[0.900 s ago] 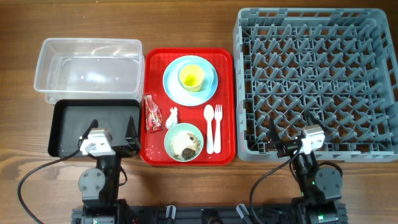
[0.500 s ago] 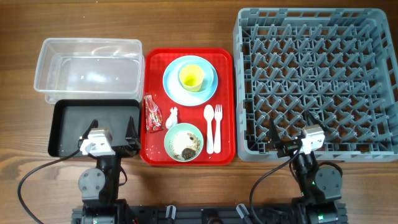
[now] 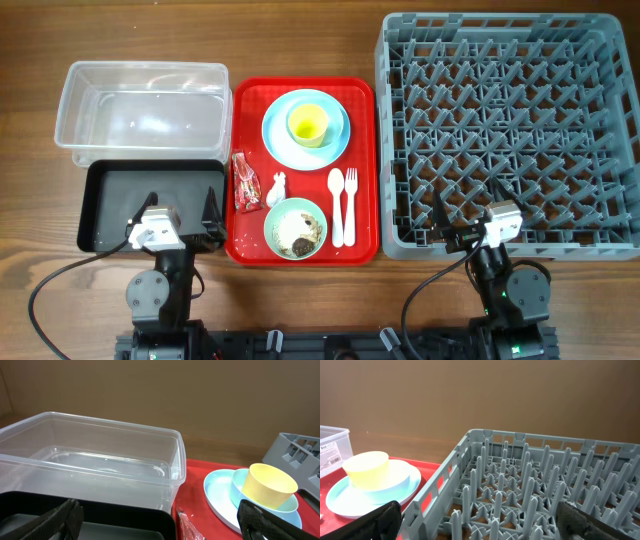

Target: Sort waste into correct bins and load items into the dishwasher rack

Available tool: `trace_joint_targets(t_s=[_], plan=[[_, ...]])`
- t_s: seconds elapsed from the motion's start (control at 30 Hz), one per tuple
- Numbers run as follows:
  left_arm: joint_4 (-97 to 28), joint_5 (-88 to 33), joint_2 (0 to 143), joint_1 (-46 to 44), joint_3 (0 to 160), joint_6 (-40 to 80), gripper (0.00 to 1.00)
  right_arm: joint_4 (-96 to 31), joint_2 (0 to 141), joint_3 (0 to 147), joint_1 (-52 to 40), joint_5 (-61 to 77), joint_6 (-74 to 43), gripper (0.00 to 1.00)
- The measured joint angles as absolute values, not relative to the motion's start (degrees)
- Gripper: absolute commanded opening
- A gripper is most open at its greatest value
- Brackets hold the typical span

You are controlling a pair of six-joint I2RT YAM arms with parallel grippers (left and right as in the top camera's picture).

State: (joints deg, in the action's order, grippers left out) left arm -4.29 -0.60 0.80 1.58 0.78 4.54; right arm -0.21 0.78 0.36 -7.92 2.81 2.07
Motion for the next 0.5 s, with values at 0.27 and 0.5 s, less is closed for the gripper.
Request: trace_joint_targets(t_s=[0.27, 0.5], plan=[[-4.29, -0.60, 0.78, 1.58, 0.78, 4.54, 1.00, -0.21, 0.78, 0.36, -7.92, 2.81, 2.07, 1.00], [-4.32, -0.60, 0.78, 1.58, 0.78, 4.54, 1.00, -0.21, 0.78, 0.34, -7.92, 2.81, 2.07, 1.00]])
